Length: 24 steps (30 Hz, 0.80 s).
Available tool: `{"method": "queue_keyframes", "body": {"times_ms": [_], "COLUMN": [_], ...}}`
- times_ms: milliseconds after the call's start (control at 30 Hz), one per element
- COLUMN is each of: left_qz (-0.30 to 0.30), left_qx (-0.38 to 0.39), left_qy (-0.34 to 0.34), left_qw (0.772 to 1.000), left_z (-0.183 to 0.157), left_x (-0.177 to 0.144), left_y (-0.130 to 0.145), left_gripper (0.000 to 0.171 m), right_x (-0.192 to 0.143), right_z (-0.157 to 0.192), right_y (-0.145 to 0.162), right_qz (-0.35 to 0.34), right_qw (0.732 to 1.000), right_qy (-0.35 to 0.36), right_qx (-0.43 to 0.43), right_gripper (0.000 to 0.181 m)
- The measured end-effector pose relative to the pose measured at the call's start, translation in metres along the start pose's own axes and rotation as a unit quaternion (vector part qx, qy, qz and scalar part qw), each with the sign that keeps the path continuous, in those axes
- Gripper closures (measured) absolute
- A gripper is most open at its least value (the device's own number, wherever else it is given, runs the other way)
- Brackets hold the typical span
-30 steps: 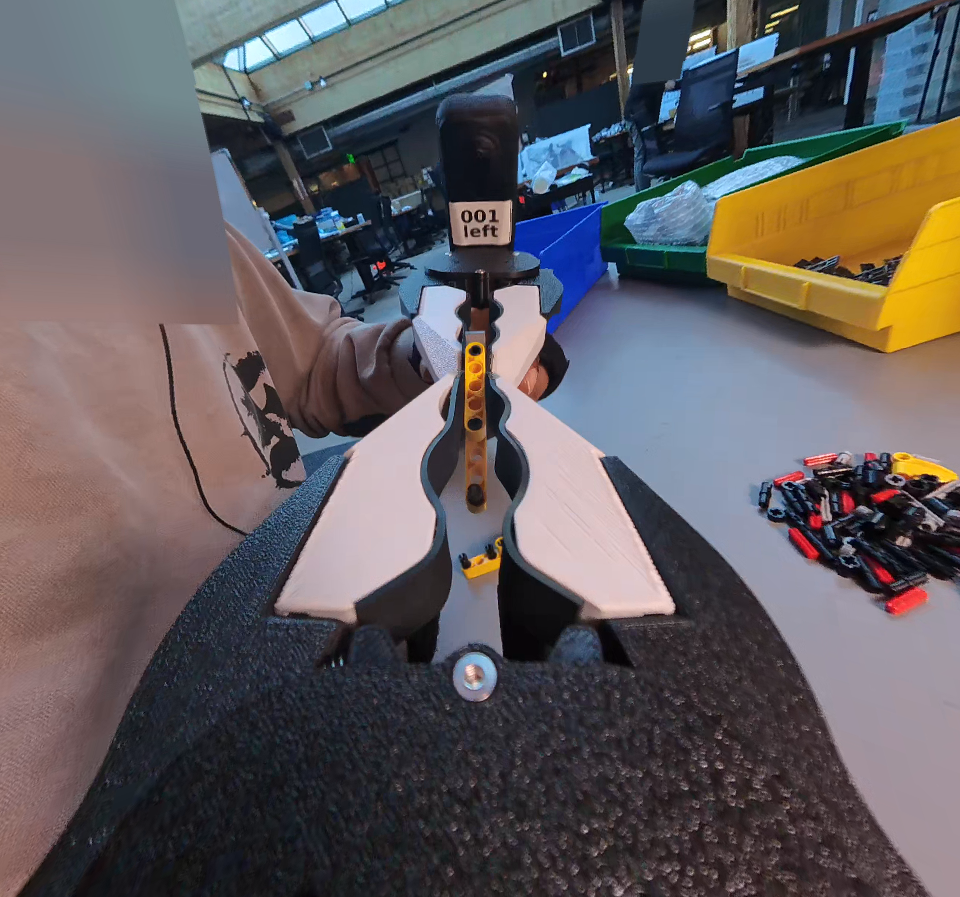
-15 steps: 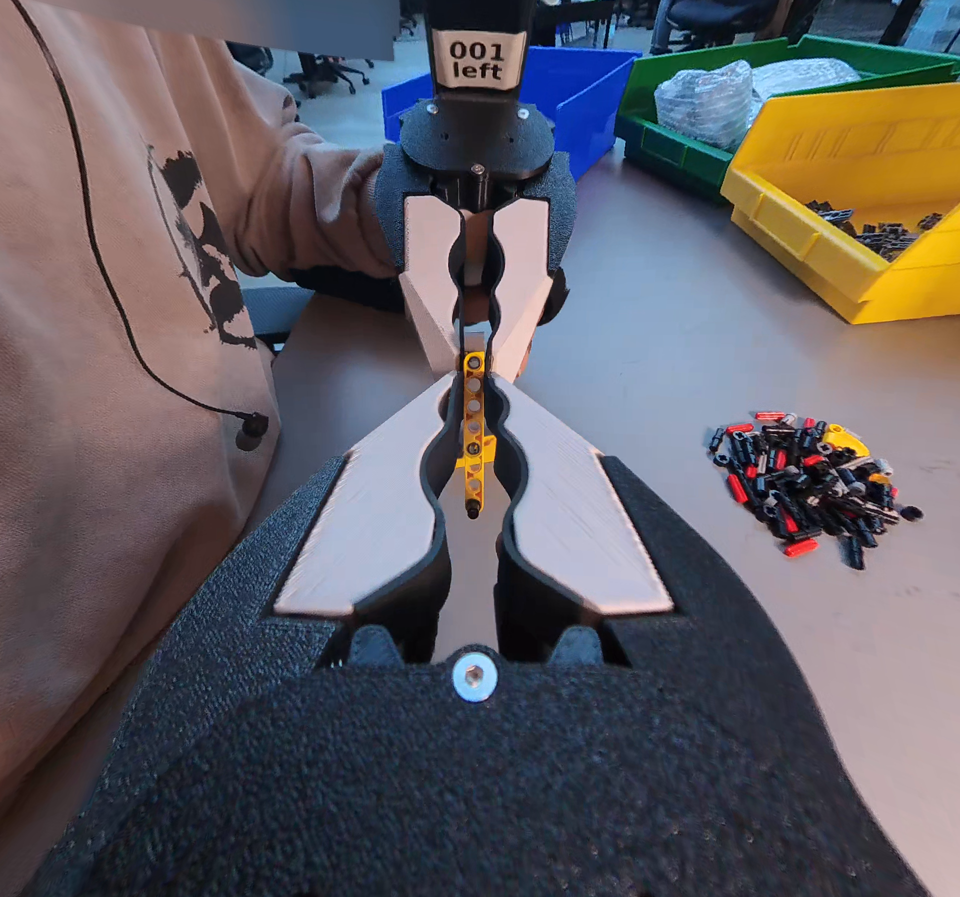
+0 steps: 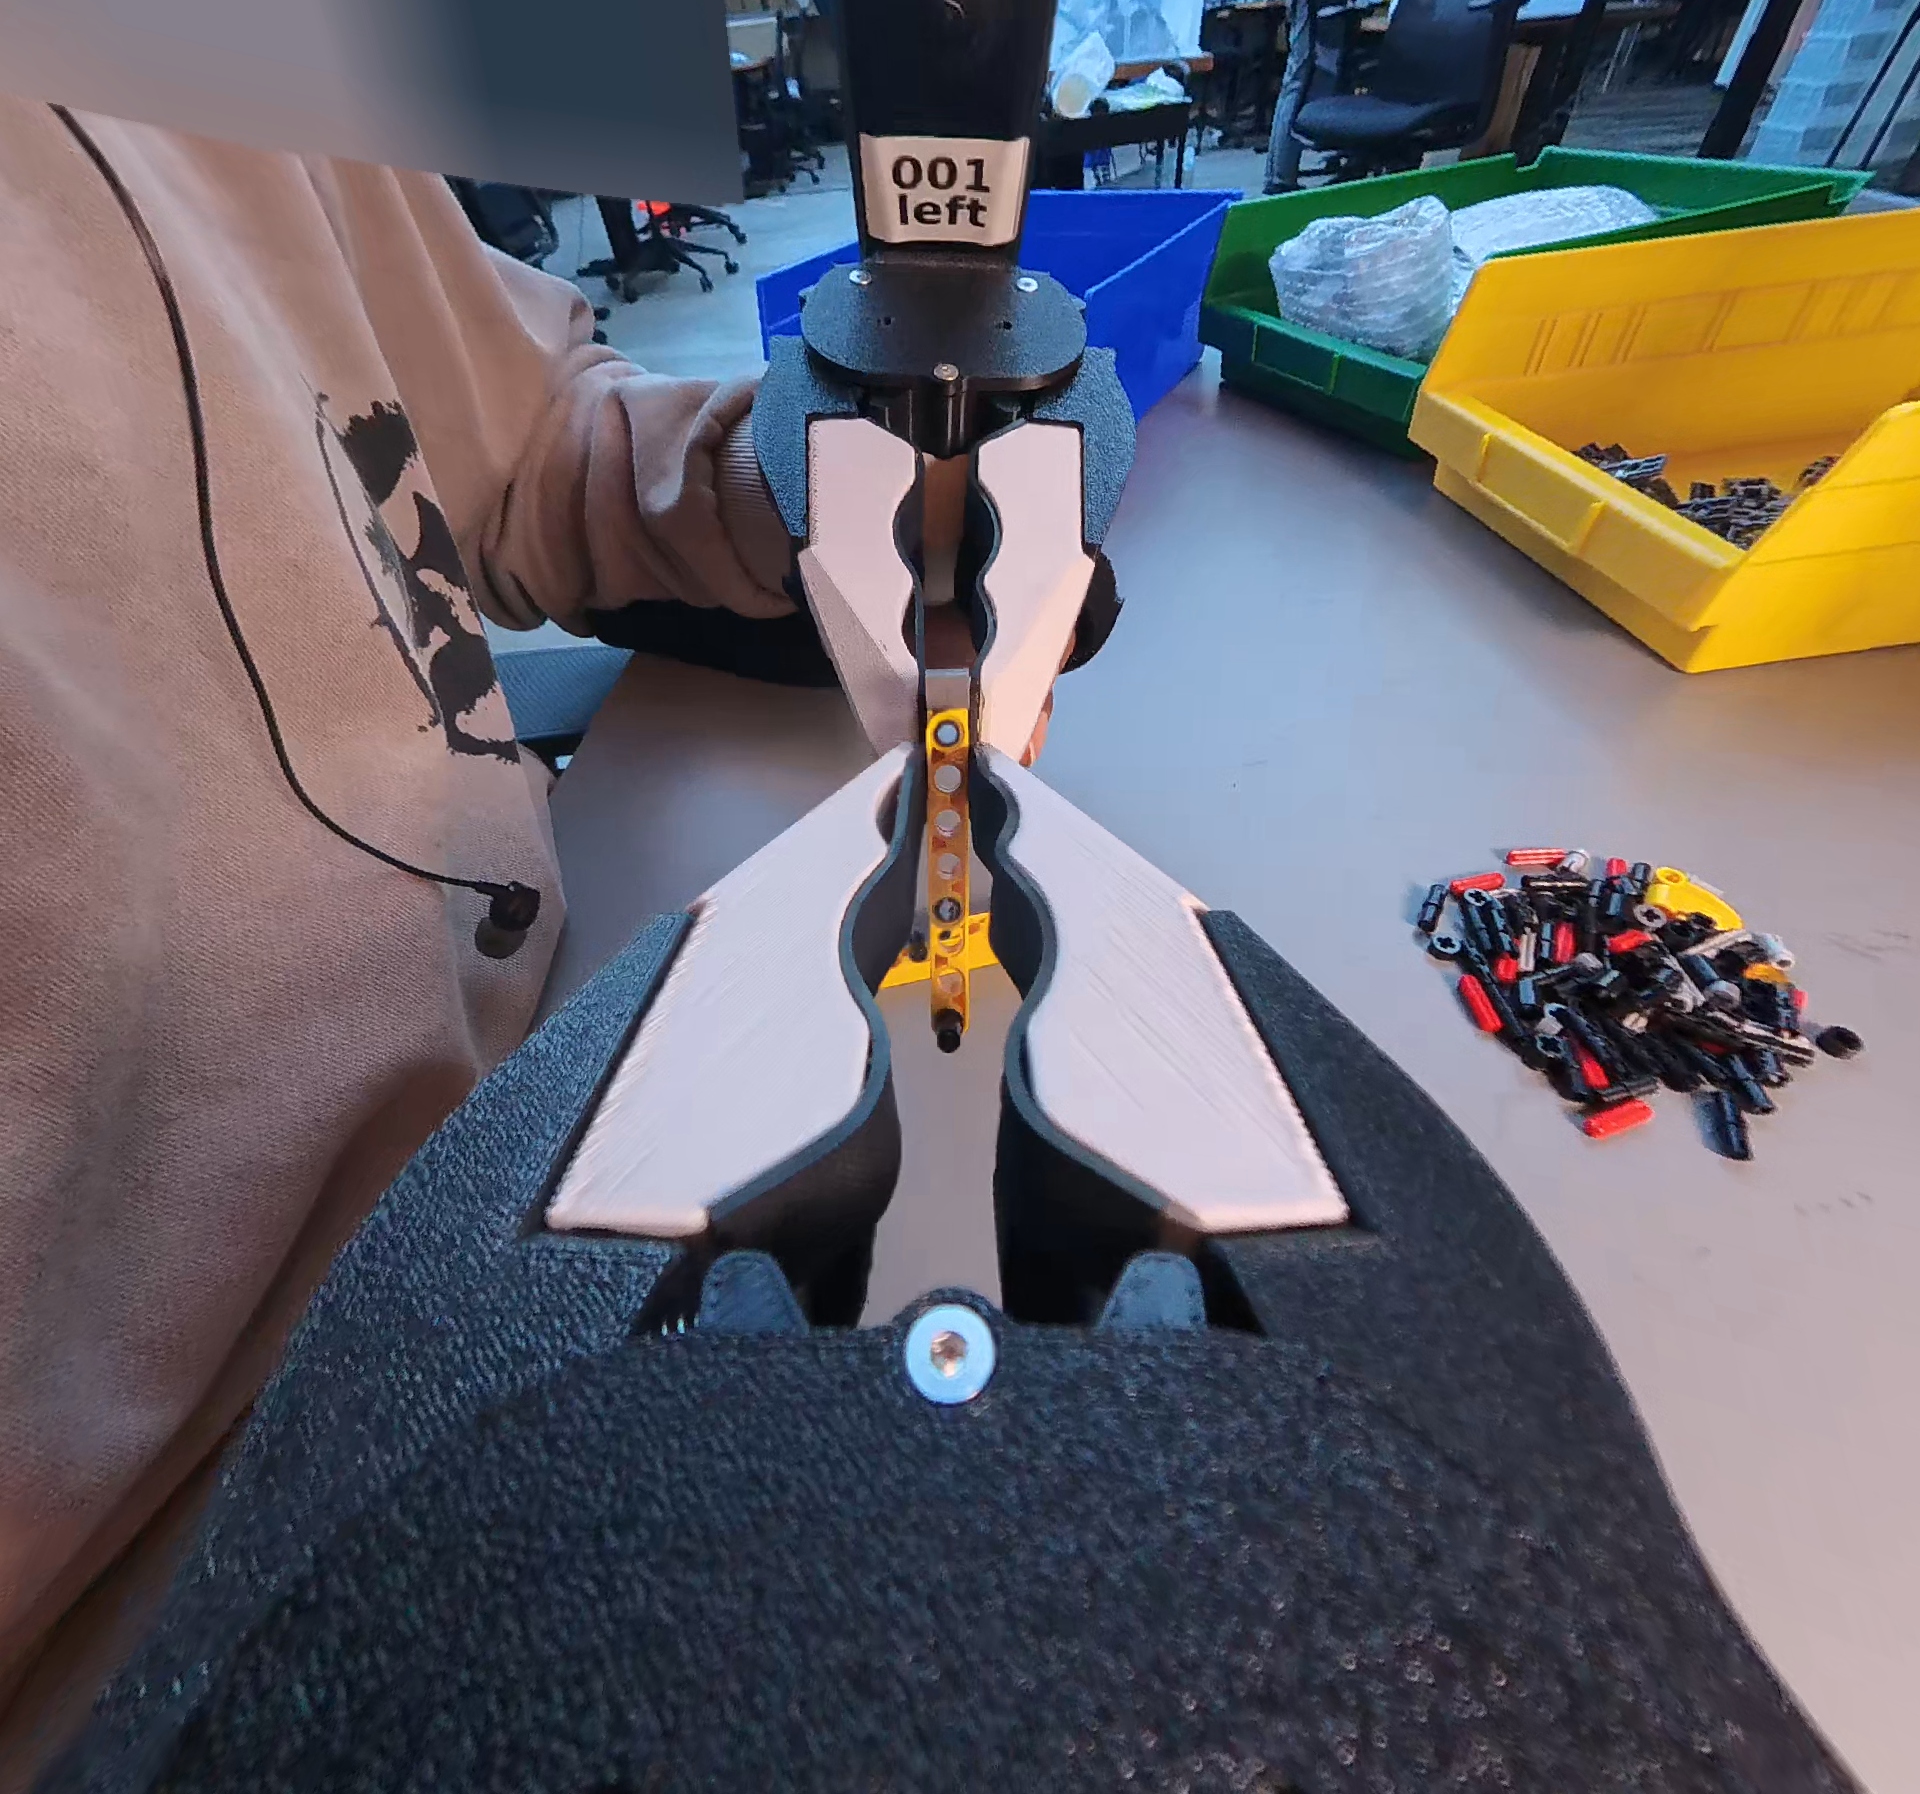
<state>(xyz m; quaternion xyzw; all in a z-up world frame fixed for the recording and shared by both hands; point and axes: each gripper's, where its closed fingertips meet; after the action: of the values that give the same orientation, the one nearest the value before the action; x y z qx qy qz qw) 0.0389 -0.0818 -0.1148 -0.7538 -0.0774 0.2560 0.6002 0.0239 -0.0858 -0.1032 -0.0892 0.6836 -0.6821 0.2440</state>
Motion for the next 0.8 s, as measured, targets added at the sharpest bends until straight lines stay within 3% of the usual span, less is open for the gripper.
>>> {"method": "queue_keyframes", "body": {"times_ms": [300,500,800], "left_qz": [-0.054,-0.138,-0.152], "left_qx": [-0.010,-0.063,-0.064], "left_qy": [-0.009,0.028,0.040], "left_qw": [0.998,0.988,0.986], "left_z": [0.001,0.001,-0.005], "left_x": [-0.001,-0.014,-0.026], "left_y": [-0.015,-0.040,-0.045], "left_gripper": [0.166,0.166,0.171], "right_x": [-0.003,-0.013,-0.015], "right_z": [-0.003,-0.007,-0.004], "right_y": [-0.011,-0.033,-0.034], "right_qz": [-0.036,-0.101,-0.108], "right_qw": [0.998,0.989,0.986], "right_qy": [-0.010,-0.027,-0.054], "right_qx": [0.046,0.101,0.115], "right_gripper": [0.175,0.176,0.176]}}
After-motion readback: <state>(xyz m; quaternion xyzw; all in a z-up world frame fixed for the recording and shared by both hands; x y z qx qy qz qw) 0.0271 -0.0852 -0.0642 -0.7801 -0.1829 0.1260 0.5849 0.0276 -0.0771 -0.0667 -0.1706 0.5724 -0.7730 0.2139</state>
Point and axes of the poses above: each gripper's, where its closed fingertips meet, x out along the fingers, y out of its underside, z = x × y across the jaws, and after that the axes turned 6 degrees about y, right-handed
